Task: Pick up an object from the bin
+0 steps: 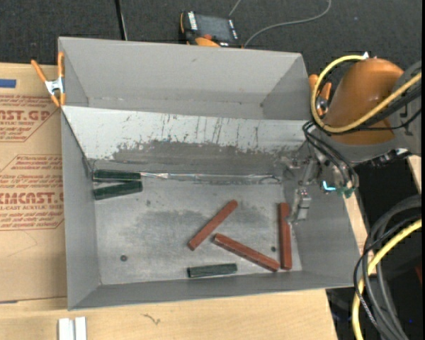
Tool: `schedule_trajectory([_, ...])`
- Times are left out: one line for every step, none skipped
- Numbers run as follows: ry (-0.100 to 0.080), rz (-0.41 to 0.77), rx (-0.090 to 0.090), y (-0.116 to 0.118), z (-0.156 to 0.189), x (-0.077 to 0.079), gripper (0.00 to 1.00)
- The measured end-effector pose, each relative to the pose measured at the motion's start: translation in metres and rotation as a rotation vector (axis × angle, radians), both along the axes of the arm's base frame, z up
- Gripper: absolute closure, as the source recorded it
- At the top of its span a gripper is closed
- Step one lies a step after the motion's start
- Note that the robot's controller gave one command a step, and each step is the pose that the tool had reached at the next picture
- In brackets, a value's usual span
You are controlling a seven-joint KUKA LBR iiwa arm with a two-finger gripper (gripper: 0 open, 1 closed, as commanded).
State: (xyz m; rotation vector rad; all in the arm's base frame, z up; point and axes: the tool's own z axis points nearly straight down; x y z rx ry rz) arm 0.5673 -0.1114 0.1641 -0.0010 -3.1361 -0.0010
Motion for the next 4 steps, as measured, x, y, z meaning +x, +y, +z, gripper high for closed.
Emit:
schedule_trajectory([-0.002, 0.262, 0.002, -0.029, -0.097, -0.034, 0.00])
schedule_trajectory([-0.007, 0.660, 0.008, -0.025, -0.094, -0.019, 0.00])
schedule_trajectory([-0.010, 0.663, 0.004, -0.027, -0.094, -0.019, 1.00])
schedule_trajectory([-0.015, 0.788, -0.003, -0.030, 0.045, -0.009, 1.00])
